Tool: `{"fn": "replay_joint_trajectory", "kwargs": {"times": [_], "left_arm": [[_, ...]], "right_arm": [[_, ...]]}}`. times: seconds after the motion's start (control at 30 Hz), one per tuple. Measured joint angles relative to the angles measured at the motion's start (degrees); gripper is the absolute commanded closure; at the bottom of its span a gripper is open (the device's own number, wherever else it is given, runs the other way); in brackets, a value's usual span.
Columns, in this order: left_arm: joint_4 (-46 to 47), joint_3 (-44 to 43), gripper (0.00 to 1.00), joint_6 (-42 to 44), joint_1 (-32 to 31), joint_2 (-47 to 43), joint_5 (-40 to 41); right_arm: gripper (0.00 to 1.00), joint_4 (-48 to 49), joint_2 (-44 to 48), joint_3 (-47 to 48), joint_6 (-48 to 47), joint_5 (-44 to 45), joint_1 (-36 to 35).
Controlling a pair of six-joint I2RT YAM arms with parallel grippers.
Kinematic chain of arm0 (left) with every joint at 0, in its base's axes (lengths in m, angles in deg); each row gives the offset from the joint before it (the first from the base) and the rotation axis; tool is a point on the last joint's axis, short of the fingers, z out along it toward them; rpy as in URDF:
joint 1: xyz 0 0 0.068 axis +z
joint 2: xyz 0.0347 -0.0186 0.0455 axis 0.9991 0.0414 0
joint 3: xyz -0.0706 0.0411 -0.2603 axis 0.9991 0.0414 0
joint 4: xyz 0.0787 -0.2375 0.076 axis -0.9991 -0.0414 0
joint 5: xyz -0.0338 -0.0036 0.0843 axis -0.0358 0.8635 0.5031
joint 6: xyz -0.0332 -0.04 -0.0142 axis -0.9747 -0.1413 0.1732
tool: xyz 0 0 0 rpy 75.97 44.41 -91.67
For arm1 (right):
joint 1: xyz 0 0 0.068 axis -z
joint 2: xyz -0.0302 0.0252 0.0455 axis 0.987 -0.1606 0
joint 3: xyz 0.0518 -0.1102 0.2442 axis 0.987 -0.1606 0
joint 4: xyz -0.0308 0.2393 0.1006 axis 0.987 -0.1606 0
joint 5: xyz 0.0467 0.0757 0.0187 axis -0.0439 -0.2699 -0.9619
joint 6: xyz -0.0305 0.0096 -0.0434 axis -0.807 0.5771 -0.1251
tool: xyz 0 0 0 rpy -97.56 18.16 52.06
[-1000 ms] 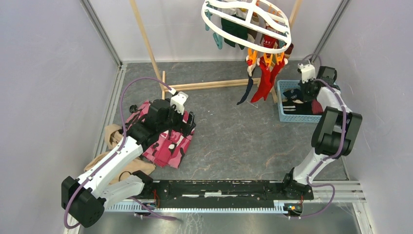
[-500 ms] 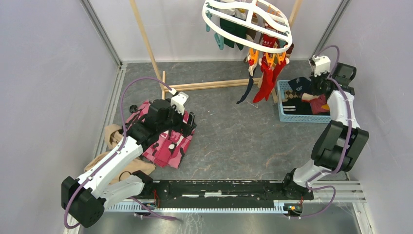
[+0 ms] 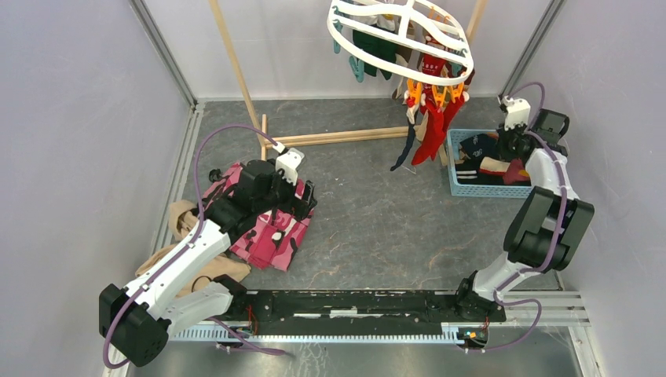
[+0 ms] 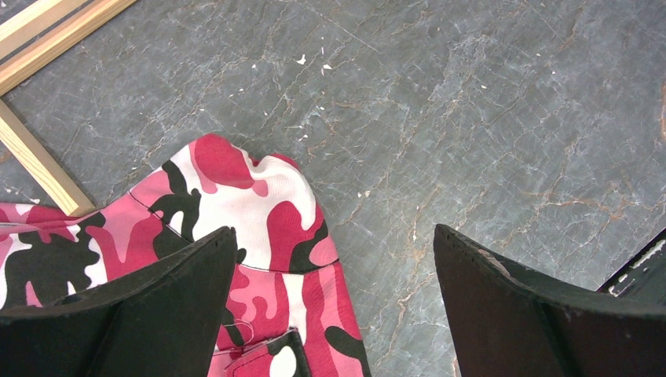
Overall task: Clip the socks to the hanger
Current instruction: Pick up the sock from the bin.
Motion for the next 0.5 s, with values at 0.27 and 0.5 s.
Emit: {"fn": "replay_joint_trajectory", "kwargs": {"times": [0.27,0.5], "left_arm": [[0.02,0.0,0.0,0.0,0.04,0.0,-0.74],[1.31,0.02,0.0,-0.09,0.37,-0.68,-5.09]], "right_arm": [[1.0,3.32,10.51,-1.9,3.37,-6.6,0.48],[1.0,3.26,16.37,-4.15,3.56,-13.07,1.55]]}}
